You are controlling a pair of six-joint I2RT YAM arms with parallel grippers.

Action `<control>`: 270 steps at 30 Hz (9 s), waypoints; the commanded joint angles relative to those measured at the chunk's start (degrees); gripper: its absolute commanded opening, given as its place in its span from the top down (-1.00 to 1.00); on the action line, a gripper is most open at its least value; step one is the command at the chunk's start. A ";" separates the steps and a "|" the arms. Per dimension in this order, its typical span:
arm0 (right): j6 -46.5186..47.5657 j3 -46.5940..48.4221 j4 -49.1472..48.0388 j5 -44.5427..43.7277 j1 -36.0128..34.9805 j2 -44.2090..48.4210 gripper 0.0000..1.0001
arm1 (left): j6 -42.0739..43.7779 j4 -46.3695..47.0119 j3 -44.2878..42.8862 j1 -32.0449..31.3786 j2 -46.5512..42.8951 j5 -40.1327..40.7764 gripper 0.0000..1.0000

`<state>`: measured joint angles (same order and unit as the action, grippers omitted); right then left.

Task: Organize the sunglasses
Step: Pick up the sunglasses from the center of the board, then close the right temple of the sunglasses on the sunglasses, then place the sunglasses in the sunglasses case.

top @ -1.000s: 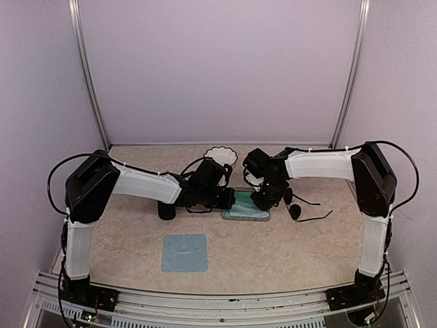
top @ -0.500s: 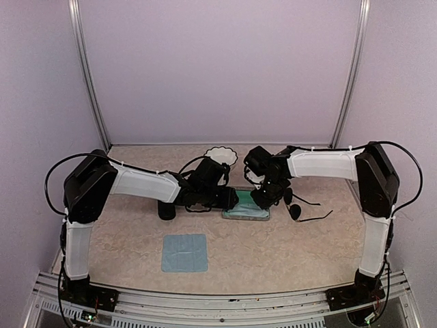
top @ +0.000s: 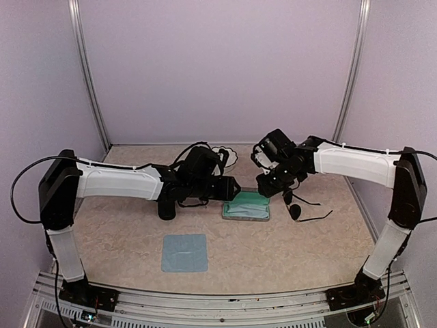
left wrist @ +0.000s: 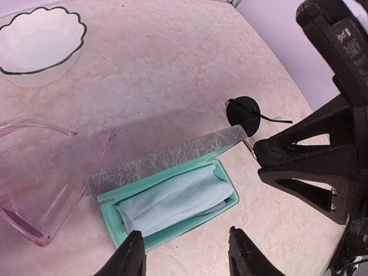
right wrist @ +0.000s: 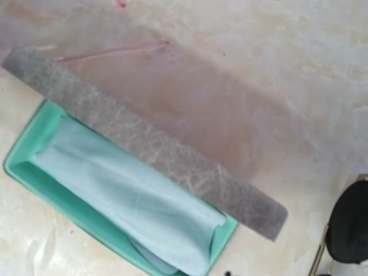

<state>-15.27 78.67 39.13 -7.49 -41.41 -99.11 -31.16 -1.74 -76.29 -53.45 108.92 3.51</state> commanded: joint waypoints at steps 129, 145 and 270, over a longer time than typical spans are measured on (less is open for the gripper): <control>63.41 -31.24 -48.89 72.43 -5.92 38.88 1.00 | -10.71 21.83 1.15 3.44 -13.67 -52.58 0.83; 61.39 -30.46 -54.10 73.75 -6.76 32.59 1.00 | -12.13 28.34 0.83 0.37 -12.92 -60.52 1.00; 63.18 -41.13 -58.35 -10.33 -11.85 11.30 0.42 | 12.79 -14.46 28.99 31.44 -62.38 -6.26 -0.98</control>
<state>51.00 39.11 -22.04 -20.84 -52.56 -92.68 -17.98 -18.37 -47.70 -22.52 47.09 -2.35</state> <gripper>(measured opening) 0.267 0.988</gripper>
